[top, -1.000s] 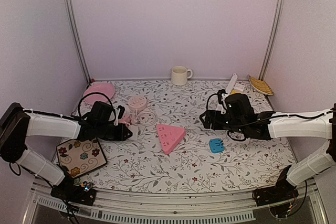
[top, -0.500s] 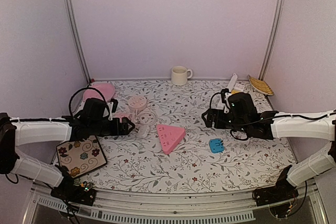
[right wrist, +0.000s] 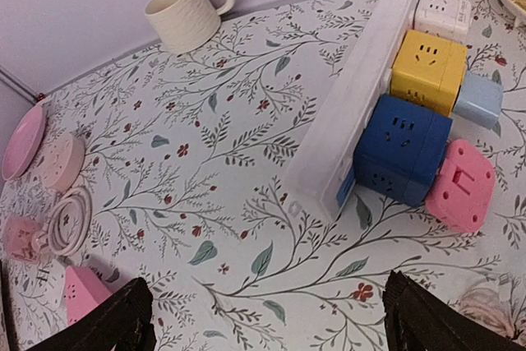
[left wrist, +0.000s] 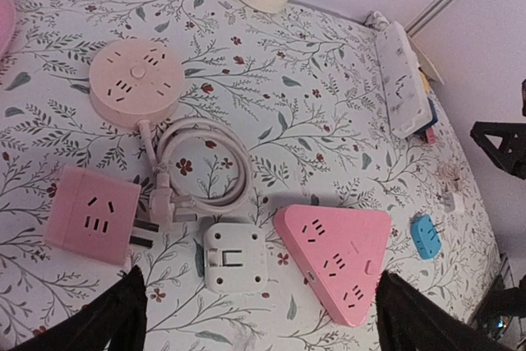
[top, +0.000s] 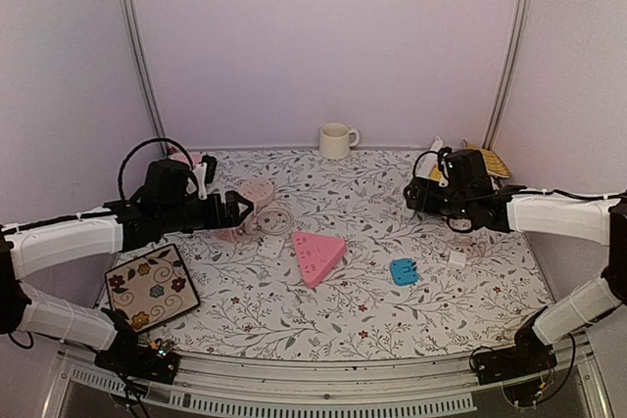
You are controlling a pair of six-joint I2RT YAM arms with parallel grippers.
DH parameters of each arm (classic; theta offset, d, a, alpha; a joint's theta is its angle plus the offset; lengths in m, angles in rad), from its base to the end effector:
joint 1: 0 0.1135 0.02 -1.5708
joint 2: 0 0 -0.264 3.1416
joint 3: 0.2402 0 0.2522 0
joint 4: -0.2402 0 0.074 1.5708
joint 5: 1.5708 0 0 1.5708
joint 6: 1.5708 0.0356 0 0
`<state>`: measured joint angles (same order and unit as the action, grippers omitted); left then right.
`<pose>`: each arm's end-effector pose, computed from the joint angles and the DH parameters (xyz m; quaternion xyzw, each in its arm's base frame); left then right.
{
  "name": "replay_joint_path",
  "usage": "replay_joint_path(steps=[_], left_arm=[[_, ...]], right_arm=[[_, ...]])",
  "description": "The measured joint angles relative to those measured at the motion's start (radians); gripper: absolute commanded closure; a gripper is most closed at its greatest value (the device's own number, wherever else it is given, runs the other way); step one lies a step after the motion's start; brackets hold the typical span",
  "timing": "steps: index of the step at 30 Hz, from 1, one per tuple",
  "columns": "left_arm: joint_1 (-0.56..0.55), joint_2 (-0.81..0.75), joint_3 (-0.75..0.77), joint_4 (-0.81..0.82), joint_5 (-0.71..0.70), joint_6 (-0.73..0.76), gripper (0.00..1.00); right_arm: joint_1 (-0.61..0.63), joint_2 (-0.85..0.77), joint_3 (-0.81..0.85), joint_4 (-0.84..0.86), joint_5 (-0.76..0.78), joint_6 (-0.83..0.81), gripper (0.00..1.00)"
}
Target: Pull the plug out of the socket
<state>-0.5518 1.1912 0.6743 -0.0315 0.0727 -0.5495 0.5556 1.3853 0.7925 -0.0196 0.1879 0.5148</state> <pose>0.2185 -0.1376 0.2327 0.0188 0.8716 -0.2828 0.4000 0.2560 0.1511 0.2232 0.0252 0.8841 0.1625 0.4373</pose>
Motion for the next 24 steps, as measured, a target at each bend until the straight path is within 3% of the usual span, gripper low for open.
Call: replay_joint_path(steps=[11,14,24], left_arm=[[-0.020,0.080,0.063,0.056,0.044,-0.008,0.03],[-0.023,0.093,0.066,0.071,0.051,-0.016,0.03],[-0.032,0.098,0.066,0.101,0.073,-0.046,0.03]], right_arm=[[-0.196,0.195,0.222,-0.039,-0.030,-0.084,0.01],[-0.244,0.296,0.357,-0.069,-0.045,-0.104,0.01],[-0.254,0.601,0.704,-0.164,0.013,-0.157,0.06]])
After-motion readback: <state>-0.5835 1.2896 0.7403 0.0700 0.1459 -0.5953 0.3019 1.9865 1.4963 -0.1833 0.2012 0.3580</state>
